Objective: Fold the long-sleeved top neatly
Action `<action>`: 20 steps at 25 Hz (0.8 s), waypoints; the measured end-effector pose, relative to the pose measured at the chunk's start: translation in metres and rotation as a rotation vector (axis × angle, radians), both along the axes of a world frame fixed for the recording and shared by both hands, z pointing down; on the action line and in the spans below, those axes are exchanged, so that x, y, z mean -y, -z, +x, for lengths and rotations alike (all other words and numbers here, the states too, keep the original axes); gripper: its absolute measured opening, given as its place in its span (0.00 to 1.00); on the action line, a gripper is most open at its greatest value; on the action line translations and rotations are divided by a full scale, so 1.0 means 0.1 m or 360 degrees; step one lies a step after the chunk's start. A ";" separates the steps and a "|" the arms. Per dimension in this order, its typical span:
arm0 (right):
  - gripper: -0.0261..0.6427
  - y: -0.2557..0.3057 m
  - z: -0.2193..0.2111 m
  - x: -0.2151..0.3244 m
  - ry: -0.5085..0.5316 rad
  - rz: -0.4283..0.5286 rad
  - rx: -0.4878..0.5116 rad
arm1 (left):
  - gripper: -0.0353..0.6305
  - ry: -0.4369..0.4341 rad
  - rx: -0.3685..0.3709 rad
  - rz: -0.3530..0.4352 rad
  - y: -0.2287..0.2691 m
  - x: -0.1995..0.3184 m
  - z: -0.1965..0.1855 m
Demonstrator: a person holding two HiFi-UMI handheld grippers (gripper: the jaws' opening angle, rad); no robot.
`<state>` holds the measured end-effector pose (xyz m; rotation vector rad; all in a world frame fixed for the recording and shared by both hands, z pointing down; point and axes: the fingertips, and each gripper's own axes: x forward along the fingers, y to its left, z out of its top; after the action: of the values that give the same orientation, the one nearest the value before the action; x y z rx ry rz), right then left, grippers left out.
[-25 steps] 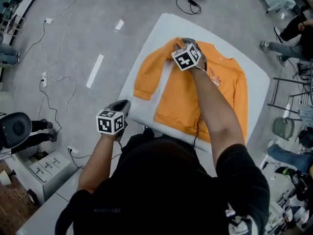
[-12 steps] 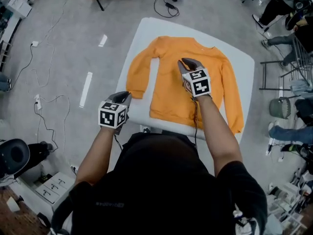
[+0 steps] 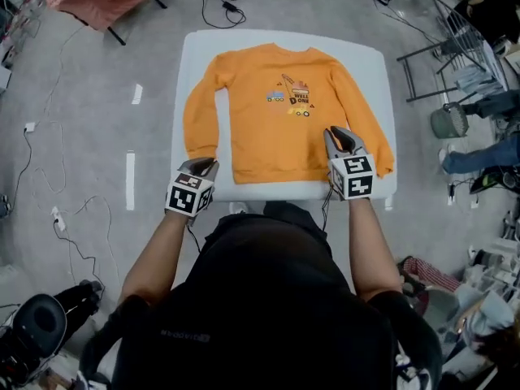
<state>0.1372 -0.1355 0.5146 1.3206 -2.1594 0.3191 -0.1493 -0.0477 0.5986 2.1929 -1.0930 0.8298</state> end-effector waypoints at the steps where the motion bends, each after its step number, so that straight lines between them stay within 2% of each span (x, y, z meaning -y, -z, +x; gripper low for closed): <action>1: 0.12 -0.05 0.17 -0.11 -0.0058 -0.0016 -0.0022 | 0.11 -0.0038 0.0006 -0.0004 -0.04 -0.02 0.04; 6: 0.13 -0.40 0.88 -0.62 -0.0310 -0.0151 -0.0057 | 0.11 -0.0183 0.0009 -0.0031 -0.17 -0.10 0.32; 8: 0.14 -0.61 1.01 -0.77 -0.0348 -0.0227 -0.0062 | 0.12 -0.0216 0.0013 -0.0045 -0.22 -0.14 0.42; 12: 0.19 -0.96 1.14 -0.93 -0.0386 -0.0398 0.0001 | 0.22 -0.0222 0.0017 -0.0095 -0.28 -0.21 0.52; 15: 0.22 -1.17 1.14 -0.99 -0.0371 -0.0524 0.0080 | 0.28 -0.0140 -0.0017 -0.0170 -0.35 -0.28 0.54; 18: 0.25 -1.41 1.09 -1.06 -0.0349 -0.0700 0.0210 | 0.29 0.0088 -0.0161 -0.0296 -0.43 -0.30 0.54; 20: 0.22 -1.47 1.07 -1.06 -0.0338 -0.0740 0.0282 | 0.30 0.0189 -0.0240 -0.0354 -0.46 -0.30 0.59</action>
<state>0.2446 -0.0296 0.6613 1.2806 -1.9176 0.9906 -0.0905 -0.0179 0.6450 1.9522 -0.9962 0.6870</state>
